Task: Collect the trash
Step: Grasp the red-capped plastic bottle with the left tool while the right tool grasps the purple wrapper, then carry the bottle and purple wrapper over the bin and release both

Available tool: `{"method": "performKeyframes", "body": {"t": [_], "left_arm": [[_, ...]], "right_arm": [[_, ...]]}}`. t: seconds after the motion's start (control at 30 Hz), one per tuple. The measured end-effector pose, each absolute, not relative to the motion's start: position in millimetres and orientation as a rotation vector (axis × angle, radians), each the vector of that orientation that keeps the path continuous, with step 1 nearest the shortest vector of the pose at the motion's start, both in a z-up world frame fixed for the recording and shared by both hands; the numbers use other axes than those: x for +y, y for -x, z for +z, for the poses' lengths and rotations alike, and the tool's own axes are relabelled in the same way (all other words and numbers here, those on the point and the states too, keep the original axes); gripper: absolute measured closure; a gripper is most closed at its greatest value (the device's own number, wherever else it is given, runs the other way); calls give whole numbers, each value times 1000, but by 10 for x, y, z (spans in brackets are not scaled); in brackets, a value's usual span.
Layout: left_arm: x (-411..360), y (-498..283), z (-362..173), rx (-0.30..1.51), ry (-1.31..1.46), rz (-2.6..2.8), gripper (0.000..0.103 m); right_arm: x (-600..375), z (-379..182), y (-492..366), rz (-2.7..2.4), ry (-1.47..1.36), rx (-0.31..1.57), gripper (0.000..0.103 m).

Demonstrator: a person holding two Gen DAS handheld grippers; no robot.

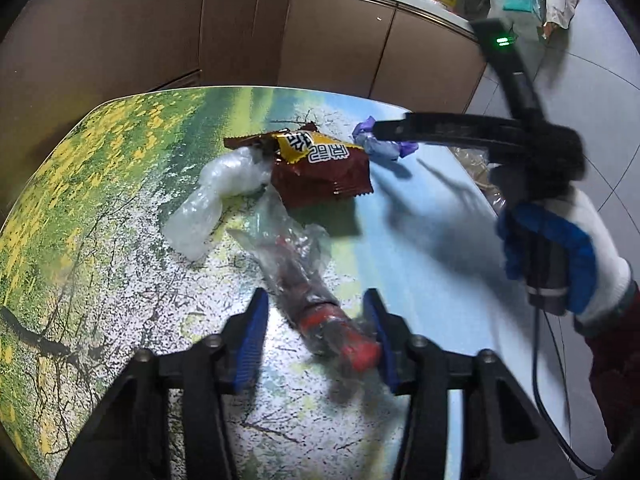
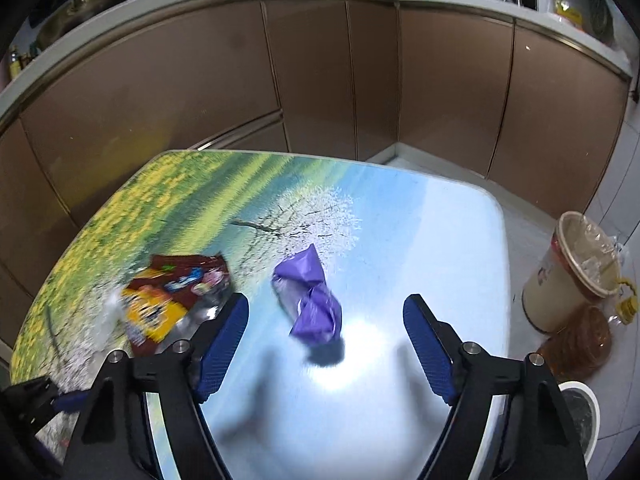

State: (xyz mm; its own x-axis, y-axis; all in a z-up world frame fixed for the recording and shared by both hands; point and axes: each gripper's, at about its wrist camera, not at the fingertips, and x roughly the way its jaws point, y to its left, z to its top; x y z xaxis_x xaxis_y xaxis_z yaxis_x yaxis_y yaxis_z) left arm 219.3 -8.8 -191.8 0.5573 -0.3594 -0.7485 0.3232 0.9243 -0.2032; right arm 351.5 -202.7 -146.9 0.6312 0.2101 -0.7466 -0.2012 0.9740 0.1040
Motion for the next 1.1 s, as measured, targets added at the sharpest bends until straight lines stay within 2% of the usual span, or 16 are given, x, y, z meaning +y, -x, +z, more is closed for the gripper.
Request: {"method": "performKeyframes", "body": {"t": [0.07,0.1,0.13,0.2,0.23,0.27,1.1], "left_arm": [[-83,-2184,-1921,890,47,-406,75],[-79,-2181,-1920,889,49,-407,81],[-71,-2179,-1920,890,53,-409,81],[-53,-2183,-1917,891,64,-406,83],[-45,-2185,-1908,891,69,-405,83],[-35,-2179,-1899,889,74,-401,83],[91,-1602,-1527,805,65,-354,84]], "right_arm": [[-1998,-1540,-3590,242,-13,874,32],[-1980,-1582,-3628,245,-9,889,41],[-1972,-1611,-3643,248,-7,900,46],[-1943,-1663,-3652,251,7,918,65],[-1930,-1665,-3627,247,24,910,68],[-1926,-1666,-3601,251,30,912,75],[-1700,-943,-1733,293,202,706,76]]}}
